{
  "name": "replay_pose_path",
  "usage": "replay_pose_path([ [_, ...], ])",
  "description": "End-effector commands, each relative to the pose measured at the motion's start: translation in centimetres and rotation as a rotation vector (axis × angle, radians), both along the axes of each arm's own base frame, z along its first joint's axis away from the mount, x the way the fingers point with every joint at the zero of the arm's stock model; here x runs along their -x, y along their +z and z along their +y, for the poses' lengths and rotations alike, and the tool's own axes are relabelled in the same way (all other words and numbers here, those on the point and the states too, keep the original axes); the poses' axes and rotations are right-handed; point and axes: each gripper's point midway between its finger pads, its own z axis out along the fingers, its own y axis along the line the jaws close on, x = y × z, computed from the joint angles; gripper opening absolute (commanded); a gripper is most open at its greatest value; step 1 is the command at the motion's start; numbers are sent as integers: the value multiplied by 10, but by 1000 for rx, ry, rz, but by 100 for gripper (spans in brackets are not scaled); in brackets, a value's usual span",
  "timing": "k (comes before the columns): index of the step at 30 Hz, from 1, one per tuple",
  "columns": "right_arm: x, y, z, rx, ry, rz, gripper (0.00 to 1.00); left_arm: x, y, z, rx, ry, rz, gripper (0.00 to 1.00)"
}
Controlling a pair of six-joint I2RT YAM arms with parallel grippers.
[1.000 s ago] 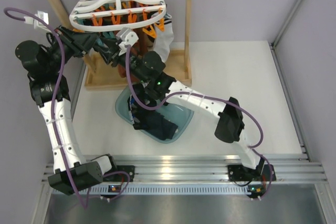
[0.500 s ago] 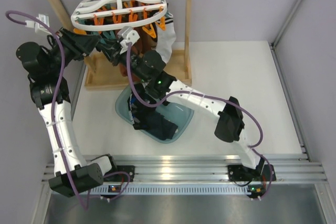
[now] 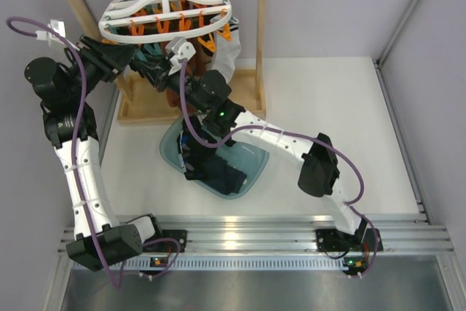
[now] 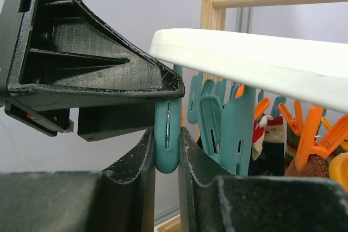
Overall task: Clip the socks to the hanger
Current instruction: Open the clamp at the hanger.
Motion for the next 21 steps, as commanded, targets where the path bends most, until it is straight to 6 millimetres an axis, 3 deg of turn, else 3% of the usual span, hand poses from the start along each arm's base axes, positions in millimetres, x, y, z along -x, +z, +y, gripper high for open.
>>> replay_pose_path([
  [1,11,38,-20,-70,35,-44,0,-2,21,3,7,20,-81,51],
  [14,16,38,-18,-60,58,-56,0,-6,31,5,16,31,-121,48],
  [19,19,36,-17,-54,72,-63,0,-7,32,3,3,22,-127,17],
  [21,20,36,-18,-52,75,-63,1,-6,32,2,0,20,-128,8],
])
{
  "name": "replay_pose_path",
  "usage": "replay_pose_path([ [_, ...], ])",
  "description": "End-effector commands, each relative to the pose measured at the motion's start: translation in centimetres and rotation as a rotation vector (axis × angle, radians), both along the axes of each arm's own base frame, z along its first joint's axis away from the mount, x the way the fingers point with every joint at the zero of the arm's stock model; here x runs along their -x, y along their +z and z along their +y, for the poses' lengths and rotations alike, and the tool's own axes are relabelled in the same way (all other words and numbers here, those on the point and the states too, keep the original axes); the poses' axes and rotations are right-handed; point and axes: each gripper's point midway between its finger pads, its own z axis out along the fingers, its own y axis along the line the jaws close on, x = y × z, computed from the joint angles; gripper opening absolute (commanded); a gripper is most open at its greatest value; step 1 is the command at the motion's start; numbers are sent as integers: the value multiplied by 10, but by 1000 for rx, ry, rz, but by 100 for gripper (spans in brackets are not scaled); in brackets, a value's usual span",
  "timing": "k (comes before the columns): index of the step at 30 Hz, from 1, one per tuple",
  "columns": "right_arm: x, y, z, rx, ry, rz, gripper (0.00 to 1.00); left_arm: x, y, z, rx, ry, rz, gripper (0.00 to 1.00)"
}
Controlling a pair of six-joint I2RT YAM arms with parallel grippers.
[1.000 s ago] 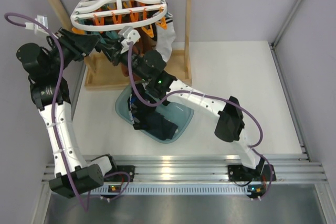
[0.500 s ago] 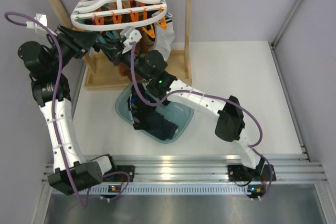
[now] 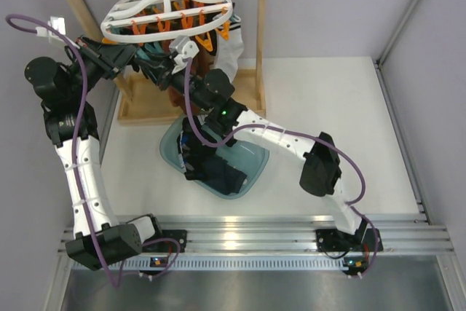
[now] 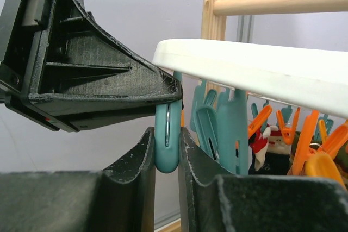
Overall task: Clip the socks to the hanger
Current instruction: Open the clamp at the hanger, then adjust the sock in the bin.
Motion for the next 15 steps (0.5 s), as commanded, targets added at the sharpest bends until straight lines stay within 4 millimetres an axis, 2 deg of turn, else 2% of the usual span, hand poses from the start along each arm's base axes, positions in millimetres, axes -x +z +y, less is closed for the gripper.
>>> replay_pose_path([
  [1,19,27,-14,-27,51,-35,5,-5,23,6,-1,50,-89,0],
  [2,19,27,-15,-24,51,-33,20,-4,23,6,-5,48,-90,0],
  [3,21,30,-19,-28,49,-35,28,-5,22,7,-4,50,-88,0],
  [4,20,22,-18,-11,48,-24,37,-4,22,5,-4,46,-89,0],
  [5,20,18,-19,-1,48,-19,51,-3,22,5,-7,45,-90,0],
  [6,23,25,-26,-6,47,-21,57,-3,21,5,-9,48,-90,0],
  [7,22,9,-25,26,47,-1,62,-3,21,5,-10,48,-91,0],
  [8,23,5,-27,38,49,2,68,-2,21,5,-11,50,-92,0],
  [9,28,10,-35,41,53,1,70,-3,19,6,-11,51,-88,0],
  [10,28,-11,-34,87,60,24,72,-2,18,5,-10,50,-87,0],
  [11,30,-17,-37,110,72,28,73,-3,17,5,-12,47,-86,0],
  [12,33,-12,-48,117,73,28,73,-3,17,5,-13,48,-86,0],
  [13,32,-39,-48,187,80,67,74,-3,17,5,-16,50,-87,0],
  [14,34,-50,-51,223,114,104,76,-3,17,5,-17,50,-90,0],
  [15,38,-51,-59,248,125,117,77,-3,16,5,-19,49,-89,0],
])
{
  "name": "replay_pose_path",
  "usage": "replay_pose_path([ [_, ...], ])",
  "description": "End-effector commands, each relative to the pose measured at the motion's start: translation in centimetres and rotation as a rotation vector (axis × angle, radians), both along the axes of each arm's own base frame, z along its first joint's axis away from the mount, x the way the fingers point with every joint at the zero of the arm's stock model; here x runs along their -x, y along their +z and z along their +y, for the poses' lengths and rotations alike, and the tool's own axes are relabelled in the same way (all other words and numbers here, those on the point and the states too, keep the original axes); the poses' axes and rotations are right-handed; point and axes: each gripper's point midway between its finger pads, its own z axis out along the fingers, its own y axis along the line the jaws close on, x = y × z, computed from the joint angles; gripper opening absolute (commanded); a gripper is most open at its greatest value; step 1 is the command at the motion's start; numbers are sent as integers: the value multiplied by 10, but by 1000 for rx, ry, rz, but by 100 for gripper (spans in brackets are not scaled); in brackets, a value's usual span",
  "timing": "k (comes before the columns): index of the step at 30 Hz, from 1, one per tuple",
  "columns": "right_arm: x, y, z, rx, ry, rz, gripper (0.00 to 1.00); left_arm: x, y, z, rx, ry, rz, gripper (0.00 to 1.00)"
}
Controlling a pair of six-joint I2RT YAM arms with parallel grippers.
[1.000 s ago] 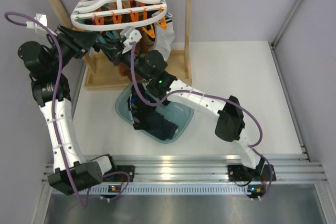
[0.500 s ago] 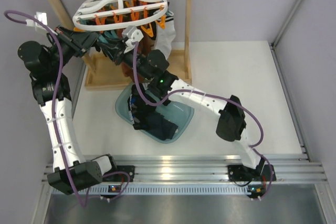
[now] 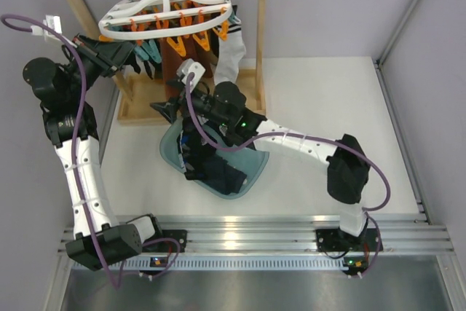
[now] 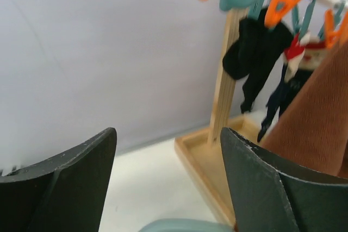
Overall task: Clip the socks to the hanger
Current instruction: Adjust the sock in the bin.
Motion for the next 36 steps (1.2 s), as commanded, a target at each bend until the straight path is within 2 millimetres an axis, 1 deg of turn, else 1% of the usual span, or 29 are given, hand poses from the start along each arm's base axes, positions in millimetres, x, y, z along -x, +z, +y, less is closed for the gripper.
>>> replay_pose_path([
  [1,20,1,-36,102,92,68,79,-3,8,3,-11,33,-47,0],
  [2,23,-12,-40,153,112,89,84,-3,8,4,-13,32,-48,0],
  [3,22,-18,-50,187,119,106,88,-2,7,3,-16,31,-48,0],
  [4,24,-45,-57,252,131,149,92,-1,7,3,-23,32,-54,0],
  [5,25,-67,-66,328,150,172,99,-1,7,3,-26,32,-55,0],
  [6,27,-77,-75,364,151,190,100,-1,6,4,-26,36,-55,0],
  [7,29,-97,-81,416,166,201,100,-1,6,3,-28,34,-55,0],
  [8,30,-120,-94,490,164,250,100,-1,6,3,-28,32,-54,0],
  [9,30,-133,-100,527,165,264,100,-2,5,3,-27,31,-51,0],
  [11,29,-166,-114,621,175,299,100,-1,4,2,-27,29,-51,0],
  [12,27,-172,-117,638,175,295,100,-1,4,2,-29,27,-51,0],
  [14,25,-187,-121,678,195,243,91,0,3,1,-28,25,-49,0],
  [16,25,-191,-118,699,237,166,77,0,3,1,-26,21,-47,0],
  [17,31,-198,-112,701,293,145,67,0,3,0,-26,18,-45,0],
  [18,29,-194,-106,683,308,93,62,0,2,0,-28,17,-45,0],
  [19,32,-199,-103,684,352,33,54,0,2,1,-28,19,-45,0],
  [21,33,-211,-95,678,408,-57,52,0,-1,1,-25,17,-34,0],
  [22,32,-214,-91,681,435,-157,52,1,-1,0,-29,17,-36,0],
  [24,37,-227,-82,676,485,-252,51,1,-3,1,-33,23,-31,0],
  [25,33,-229,-77,681,491,-347,50,1,-4,1,-36,22,-31,0],
  [26,34,-240,-72,694,505,-375,50,1,-4,0,-35,20,-31,0],
  [27,32,-245,-70,699,507,-414,49,1,-3,0,-35,20,-32,0],
  [28,29,-246,-67,702,500,-499,49,1,-4,1,-35,21,-30,0],
  [29,27,-254,-65,716,503,-530,49,0,-4,0,-35,19,-29,0],
  [30,25,-257,-65,725,498,-572,48,0,-4,1,-34,20,-28,0],
  [31,24,-265,-66,743,496,-636,49,-1,-5,2,-35,22,-27,0],
  [32,20,-265,-64,735,481,-675,49,-1,-5,1,-36,20,-27,0],
  [34,18,-273,-63,752,476,-710,50,-2,-6,1,-35,21,-25,0],
  [36,17,-275,-60,755,479,-725,51,-4,-8,2,-32,19,-18,0],
])
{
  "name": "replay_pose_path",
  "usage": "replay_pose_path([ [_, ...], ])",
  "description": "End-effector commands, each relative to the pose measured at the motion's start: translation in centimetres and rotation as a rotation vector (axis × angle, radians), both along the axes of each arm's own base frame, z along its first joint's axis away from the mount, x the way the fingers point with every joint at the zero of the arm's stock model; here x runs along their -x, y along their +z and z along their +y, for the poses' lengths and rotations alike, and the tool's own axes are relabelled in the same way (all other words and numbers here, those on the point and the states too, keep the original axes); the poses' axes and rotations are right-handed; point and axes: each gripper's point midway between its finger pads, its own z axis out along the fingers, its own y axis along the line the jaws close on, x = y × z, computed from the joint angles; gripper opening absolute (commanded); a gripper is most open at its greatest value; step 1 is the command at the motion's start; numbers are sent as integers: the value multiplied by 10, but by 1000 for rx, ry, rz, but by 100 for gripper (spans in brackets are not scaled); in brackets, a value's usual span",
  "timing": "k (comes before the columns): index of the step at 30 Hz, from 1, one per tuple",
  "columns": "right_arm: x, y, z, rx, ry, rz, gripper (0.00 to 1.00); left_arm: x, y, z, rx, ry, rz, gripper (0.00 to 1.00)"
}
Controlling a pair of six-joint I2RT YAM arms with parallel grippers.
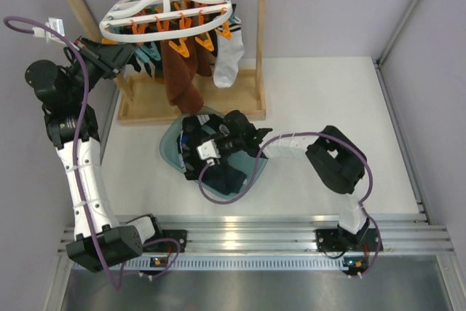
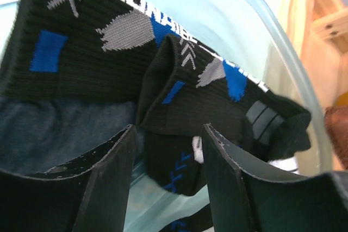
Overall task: Clip the socks to the hanger
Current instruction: Adjust the sock in the bin.
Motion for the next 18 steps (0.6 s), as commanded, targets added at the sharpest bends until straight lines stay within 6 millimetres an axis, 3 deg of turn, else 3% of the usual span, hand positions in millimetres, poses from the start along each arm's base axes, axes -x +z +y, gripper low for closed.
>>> replay_pose_path([
  [1,-3,24,21,-102,100,-185,52,-5,-2,2,5,15,0,0],
  [12,-1,-3,21,-48,176,-278,58,-8,-5,4,12,17,11,0],
  [18,8,-15,17,-19,211,-271,68,-8,-6,3,8,12,10,0],
])
